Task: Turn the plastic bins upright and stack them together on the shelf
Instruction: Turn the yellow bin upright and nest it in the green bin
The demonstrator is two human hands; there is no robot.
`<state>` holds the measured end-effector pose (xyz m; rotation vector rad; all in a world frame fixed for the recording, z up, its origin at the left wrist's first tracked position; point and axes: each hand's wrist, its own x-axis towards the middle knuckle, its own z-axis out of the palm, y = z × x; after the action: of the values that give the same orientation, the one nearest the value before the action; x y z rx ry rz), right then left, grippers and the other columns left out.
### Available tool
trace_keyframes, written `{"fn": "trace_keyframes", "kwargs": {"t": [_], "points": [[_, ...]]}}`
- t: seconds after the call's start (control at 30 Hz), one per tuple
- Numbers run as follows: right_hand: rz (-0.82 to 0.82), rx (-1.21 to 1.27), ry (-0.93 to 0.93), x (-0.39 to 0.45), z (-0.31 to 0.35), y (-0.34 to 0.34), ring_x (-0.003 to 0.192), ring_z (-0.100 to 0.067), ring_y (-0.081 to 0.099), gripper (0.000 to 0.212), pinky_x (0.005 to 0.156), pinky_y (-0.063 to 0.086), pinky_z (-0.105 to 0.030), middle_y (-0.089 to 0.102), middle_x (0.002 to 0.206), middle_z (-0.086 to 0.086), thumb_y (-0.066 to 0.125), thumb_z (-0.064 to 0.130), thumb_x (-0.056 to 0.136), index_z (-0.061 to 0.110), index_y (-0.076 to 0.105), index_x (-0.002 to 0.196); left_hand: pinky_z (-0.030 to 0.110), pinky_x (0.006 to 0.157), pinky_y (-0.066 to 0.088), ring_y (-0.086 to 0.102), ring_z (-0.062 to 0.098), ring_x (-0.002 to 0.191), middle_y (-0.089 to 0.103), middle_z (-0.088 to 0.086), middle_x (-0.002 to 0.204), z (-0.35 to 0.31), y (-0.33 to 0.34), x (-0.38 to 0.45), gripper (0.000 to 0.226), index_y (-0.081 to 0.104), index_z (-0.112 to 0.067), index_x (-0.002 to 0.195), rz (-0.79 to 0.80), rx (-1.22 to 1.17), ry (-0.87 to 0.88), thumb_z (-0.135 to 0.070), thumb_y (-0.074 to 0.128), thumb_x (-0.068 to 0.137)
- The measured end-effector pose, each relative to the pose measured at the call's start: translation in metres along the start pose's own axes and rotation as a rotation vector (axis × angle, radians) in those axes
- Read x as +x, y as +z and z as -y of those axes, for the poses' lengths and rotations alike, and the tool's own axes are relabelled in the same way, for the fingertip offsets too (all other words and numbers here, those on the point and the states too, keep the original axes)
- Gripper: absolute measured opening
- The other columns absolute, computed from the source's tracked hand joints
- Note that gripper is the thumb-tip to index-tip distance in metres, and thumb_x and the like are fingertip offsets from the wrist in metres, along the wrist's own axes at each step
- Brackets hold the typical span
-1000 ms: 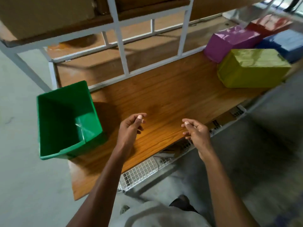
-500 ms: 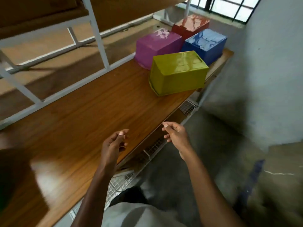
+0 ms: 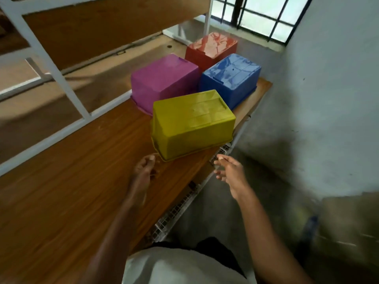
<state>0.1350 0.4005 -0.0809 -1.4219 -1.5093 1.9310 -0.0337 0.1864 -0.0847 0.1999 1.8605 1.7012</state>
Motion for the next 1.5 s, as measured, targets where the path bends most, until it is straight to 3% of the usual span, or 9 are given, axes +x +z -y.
{"fn": "trace_keyframes", "kwargs": {"t": [0.17, 0.3, 0.47, 0.6, 0.9, 1.0, 1.13, 1.4, 1.5], "points": [[-0.016, 0.07, 0.075, 0.066, 0.026, -0.013, 0.078, -0.017, 0.063, 0.033, 0.067, 0.052, -0.032, 0.066, 0.125, -0.01, 0.057, 0.021, 0.109, 0.012, 0.058, 0.141, 0.036, 0.083, 0.053, 0.062, 0.024, 0.122, 0.059, 0.003, 0.146, -0.011, 0.034, 0.057, 0.037, 0.056, -0.037, 0.143, -0.087, 0.076, 0.033, -0.036, 0.056, 0.106], [-0.035, 0.011, 0.106, 0.112, 0.029, -0.021, 0.113, -0.03, 0.064, 0.063, 0.085, 0.057, -0.041, 0.054, 0.15, -0.013, 0.059, 0.025, 0.107, 0.025, 0.03, 0.163, 0.034, 0.088, 0.053, 0.05, 0.022, 0.136, 0.037, -0.005, 0.162, -0.014, 0.056, 0.064, 0.071, 0.023, -0.038, 0.165, -0.147, 0.098, 0.036, -0.044, 0.058, 0.104], [0.054, -0.115, 0.061, 0.145, 0.036, -0.037, 0.149, -0.037, 0.042, 0.086, 0.111, 0.048, -0.054, 0.021, 0.174, -0.007, 0.062, 0.018, 0.105, 0.039, 0.007, 0.168, 0.034, 0.095, 0.053, 0.042, 0.03, 0.148, 0.025, 0.001, 0.172, -0.007, 0.078, 0.066, 0.084, 0.011, -0.043, 0.165, -0.157, 0.209, 0.03, -0.049, 0.062, 0.099], [0.16, -0.131, 0.06, 0.167, 0.047, -0.042, 0.143, -0.034, 0.048, 0.065, 0.105, 0.05, -0.048, 0.037, 0.167, -0.007, 0.056, 0.017, 0.108, 0.031, 0.029, 0.165, 0.054, 0.108, 0.05, 0.041, 0.032, 0.149, 0.029, 0.003, 0.17, -0.008, 0.089, 0.066, 0.088, 0.014, -0.04, 0.165, -0.252, 0.245, 0.017, -0.046, 0.068, 0.096], [0.205, 0.026, 0.08, 0.182, 0.064, -0.052, 0.144, -0.034, 0.044, 0.044, 0.114, 0.044, -0.05, 0.047, 0.156, -0.008, 0.065, 0.019, 0.104, 0.029, 0.05, 0.144, 0.057, 0.114, 0.04, 0.026, 0.033, 0.154, 0.016, 0.006, 0.173, -0.022, 0.121, 0.04, 0.12, 0.002, -0.052, 0.161, -0.407, 0.341, 0.105, -0.057, 0.083, 0.073], [0.23, 0.103, 0.007, 0.176, 0.082, -0.049, 0.132, -0.032, 0.055, 0.017, 0.105, 0.05, -0.047, 0.057, 0.142, -0.007, 0.065, 0.019, 0.104, 0.033, 0.063, 0.113, 0.063, 0.113, 0.035, 0.023, 0.036, 0.153, 0.014, 0.012, 0.171, -0.023, 0.13, 0.027, 0.13, -0.001, -0.042, 0.165, -0.474, 0.423, 0.186, -0.055, 0.084, 0.068], [0.23, 0.109, -0.086, 0.17, 0.106, -0.039, 0.107, -0.022, 0.064, 0.01, 0.082, 0.053, -0.039, 0.067, 0.129, -0.008, 0.066, 0.02, 0.103, 0.028, 0.068, 0.108, 0.073, 0.111, 0.032, 0.019, 0.041, 0.152, 0.01, 0.014, 0.169, -0.03, 0.125, 0.016, 0.141, -0.008, -0.047, 0.162, -0.537, 0.578, 0.176, -0.054, 0.092, 0.063], [0.246, 0.149, -0.166, 0.158, 0.143, -0.006, 0.099, -0.017, 0.069, 0.007, 0.075, 0.054, -0.033, 0.073, 0.112, -0.001, 0.07, 0.018, 0.101, 0.024, 0.069, 0.099, 0.068, 0.115, 0.032, 0.011, 0.043, 0.152, -0.005, 0.007, 0.173, -0.049, 0.098, 0.012, 0.098, 0.024, -0.056, 0.158, -0.536, 0.954, 0.177, -0.089, 0.048, 0.069], [0.221, 0.156, -0.144, 0.159, 0.147, 0.0, 0.102, -0.019, 0.071, 0.005, 0.076, 0.056, -0.033, 0.074, 0.111, -0.002, 0.072, 0.018, 0.1, 0.023, 0.07, 0.099, 0.067, 0.114, 0.032, 0.011, 0.042, 0.153, 0.002, 0.005, 0.172, -0.051, 0.094, 0.015, 0.083, 0.035, -0.053, 0.156, -0.556, 1.084, 0.276, -0.082, 0.052, 0.081]]}}
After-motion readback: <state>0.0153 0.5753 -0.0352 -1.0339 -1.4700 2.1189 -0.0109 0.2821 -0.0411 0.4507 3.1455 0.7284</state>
